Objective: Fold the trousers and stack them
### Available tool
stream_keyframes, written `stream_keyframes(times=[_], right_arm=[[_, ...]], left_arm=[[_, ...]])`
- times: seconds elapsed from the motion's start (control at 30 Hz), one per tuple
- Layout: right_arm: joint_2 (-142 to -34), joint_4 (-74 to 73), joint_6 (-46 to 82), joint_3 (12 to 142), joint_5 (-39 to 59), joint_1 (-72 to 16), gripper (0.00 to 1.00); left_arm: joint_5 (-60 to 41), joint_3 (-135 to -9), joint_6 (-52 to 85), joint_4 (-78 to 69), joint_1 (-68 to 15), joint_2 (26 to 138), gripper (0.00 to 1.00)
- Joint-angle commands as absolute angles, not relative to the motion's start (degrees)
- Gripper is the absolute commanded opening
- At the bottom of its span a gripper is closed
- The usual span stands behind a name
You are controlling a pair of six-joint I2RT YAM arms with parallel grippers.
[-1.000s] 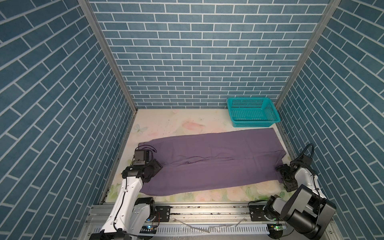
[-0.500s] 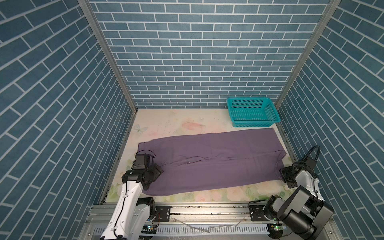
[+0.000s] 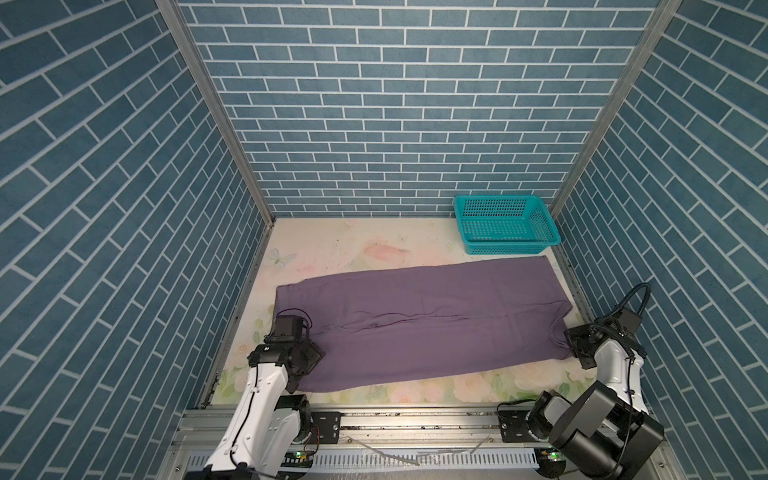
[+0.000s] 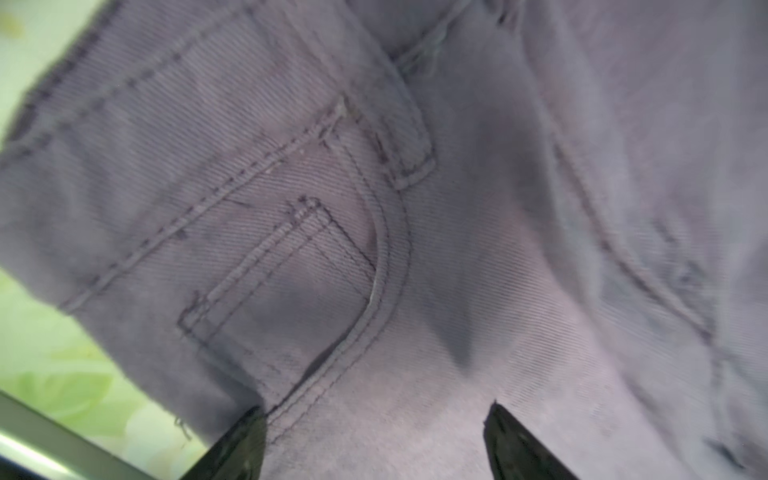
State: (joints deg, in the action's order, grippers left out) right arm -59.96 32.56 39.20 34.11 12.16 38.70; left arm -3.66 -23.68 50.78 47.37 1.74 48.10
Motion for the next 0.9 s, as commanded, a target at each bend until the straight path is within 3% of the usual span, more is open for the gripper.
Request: stream_keyframes(times=[0.0, 0.2, 0.3, 0.37, 0.4, 0.57, 0.6, 0.63, 0.7, 0.77, 0.87], right_arm=[[-58.75, 34.28, 40.51, 37.25, 13.58, 38.85, 0.00], [-59.04, 33.52, 41.27, 37.54, 14.10, 38.85, 0.00], [-59.56, 33.01, 41.57, 37.62, 14.23, 38.85, 0.00], [-59.52, 32.72, 41.79, 37.97, 14.35, 38.85, 0.00], [-59.54, 32.80, 41.84, 38.21, 14.37, 38.85, 0.00], [-59.51, 32.46, 42.10, 38.72, 15.17, 38.76, 0.00], [-59.53, 32.27, 42.32, 38.53, 15.56, 38.69, 0.00], [-59.57, 31.94, 42.43, 38.23, 15.94, 38.56, 0.00], [-59.58, 31.64, 42.54, 37.72, 16.39, 38.28, 0.00], [-59.53, 31.42, 42.63, 37.19, 16.37, 37.75, 0.00], [-59.59, 31.01, 42.71, 36.40, 16.35, 37.27, 0.00]], left_arm=[[-2.78, -22.14, 50.39, 42.58, 1.41, 51.94, 0.74], [-1.10, -22.96, 49.21, 37.46, 1.49, 57.88, 0.60], [-0.35, -24.09, 48.13, 34.63, 1.91, 61.69, 0.34], [0.04, -26.05, 47.11, 33.09, 2.41, 65.07, 0.07], [0.17, -27.03, 46.52, 32.56, 2.87, 66.66, 0.01], [1.26, -35.09, 42.83, 30.90, 5.96, 74.75, 0.00], [1.30, -36.63, 42.23, 30.77, 5.92, 76.25, 0.01], [0.97, -38.57, 41.78, 30.85, 6.03, 77.82, 0.11], [-0.37, -41.30, 41.25, 30.63, 5.99, 80.13, 0.45], [-1.42, -42.82, 40.85, 31.13, 5.97, 81.05, 0.71], [-2.01, -42.29, 40.35, 33.07, 5.98, 78.77, 0.78]])
